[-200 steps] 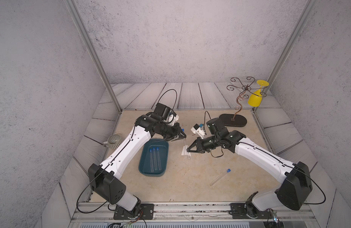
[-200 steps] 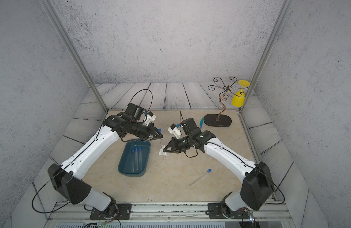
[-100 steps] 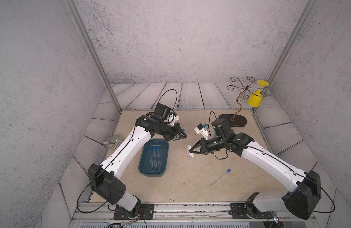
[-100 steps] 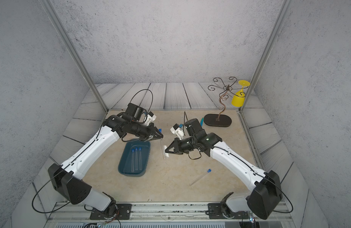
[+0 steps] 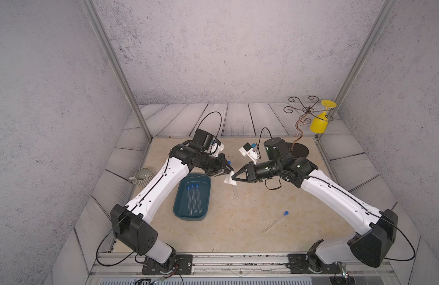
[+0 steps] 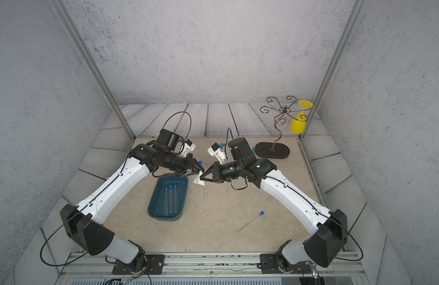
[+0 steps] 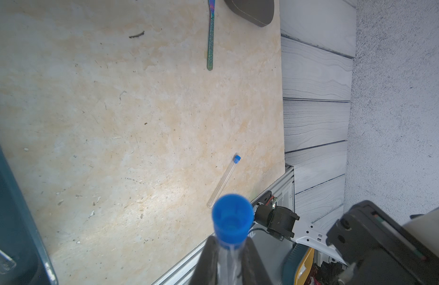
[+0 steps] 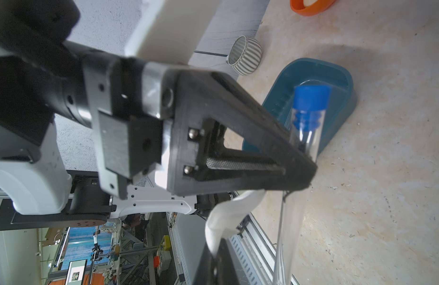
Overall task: Wipe the exteriors of test tubes
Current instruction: Wipe the dirt from the test tube.
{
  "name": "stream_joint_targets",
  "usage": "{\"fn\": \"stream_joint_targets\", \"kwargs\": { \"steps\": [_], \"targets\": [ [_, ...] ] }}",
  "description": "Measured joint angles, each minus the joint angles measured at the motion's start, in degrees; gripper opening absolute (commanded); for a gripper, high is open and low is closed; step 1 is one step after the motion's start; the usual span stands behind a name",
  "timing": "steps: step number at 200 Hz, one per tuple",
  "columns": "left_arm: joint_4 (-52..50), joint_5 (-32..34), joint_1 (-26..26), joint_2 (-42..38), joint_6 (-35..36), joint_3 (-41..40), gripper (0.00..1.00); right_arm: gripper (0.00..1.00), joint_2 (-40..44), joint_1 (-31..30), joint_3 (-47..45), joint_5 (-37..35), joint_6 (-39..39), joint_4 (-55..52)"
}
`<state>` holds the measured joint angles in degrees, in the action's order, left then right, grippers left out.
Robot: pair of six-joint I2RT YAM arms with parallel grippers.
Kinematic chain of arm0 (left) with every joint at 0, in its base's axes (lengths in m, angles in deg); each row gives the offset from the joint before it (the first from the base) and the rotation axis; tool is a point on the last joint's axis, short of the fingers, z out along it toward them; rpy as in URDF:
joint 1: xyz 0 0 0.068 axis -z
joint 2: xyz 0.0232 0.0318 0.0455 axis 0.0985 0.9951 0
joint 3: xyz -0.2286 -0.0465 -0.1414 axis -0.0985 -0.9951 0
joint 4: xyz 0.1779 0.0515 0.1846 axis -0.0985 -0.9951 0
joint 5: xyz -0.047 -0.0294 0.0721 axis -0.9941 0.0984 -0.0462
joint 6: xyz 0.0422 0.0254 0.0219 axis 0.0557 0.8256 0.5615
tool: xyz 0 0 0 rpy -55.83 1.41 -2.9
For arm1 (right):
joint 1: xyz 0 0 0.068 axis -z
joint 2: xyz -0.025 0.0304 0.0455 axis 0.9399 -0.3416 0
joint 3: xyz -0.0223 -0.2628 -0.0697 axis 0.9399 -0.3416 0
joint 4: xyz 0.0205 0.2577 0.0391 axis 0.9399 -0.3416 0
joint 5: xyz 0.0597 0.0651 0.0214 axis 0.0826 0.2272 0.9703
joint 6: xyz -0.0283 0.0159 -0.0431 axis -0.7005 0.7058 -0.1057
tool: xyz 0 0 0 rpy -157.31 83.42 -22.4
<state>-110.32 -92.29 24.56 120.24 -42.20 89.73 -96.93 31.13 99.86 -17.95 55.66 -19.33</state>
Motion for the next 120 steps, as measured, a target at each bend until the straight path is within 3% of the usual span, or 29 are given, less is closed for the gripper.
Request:
{"fn": "stream_joint_targets", "kwargs": {
  "steps": [120],
  "targets": [
    [-0.13,-0.22,-0.11,-1.20,0.22,-0.02,0.16,0.04,-1.92,4.90,-5.53,-2.34,-3.65,-2.97]
  ]
}}
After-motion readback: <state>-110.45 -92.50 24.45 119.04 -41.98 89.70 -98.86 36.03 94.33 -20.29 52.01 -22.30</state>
